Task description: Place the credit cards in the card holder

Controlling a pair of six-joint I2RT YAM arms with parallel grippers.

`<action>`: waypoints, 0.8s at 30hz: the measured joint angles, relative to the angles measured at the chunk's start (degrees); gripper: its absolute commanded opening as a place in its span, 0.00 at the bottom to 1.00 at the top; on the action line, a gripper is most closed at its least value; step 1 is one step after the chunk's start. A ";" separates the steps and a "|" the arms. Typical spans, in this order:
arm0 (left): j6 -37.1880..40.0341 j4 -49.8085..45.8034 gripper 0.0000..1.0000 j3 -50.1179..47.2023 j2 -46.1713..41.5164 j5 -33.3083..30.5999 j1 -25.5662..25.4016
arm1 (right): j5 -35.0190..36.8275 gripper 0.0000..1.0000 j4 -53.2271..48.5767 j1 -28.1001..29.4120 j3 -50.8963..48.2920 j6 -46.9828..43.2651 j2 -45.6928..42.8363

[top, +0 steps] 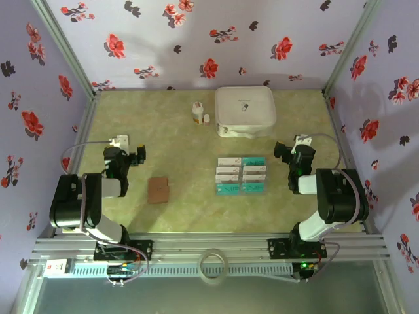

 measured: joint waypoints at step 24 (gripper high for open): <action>-0.04 -1.14 1.00 0.61 0.00 0.22 0.52 | -0.20 0.99 0.00 0.00 0.00 0.00 0.00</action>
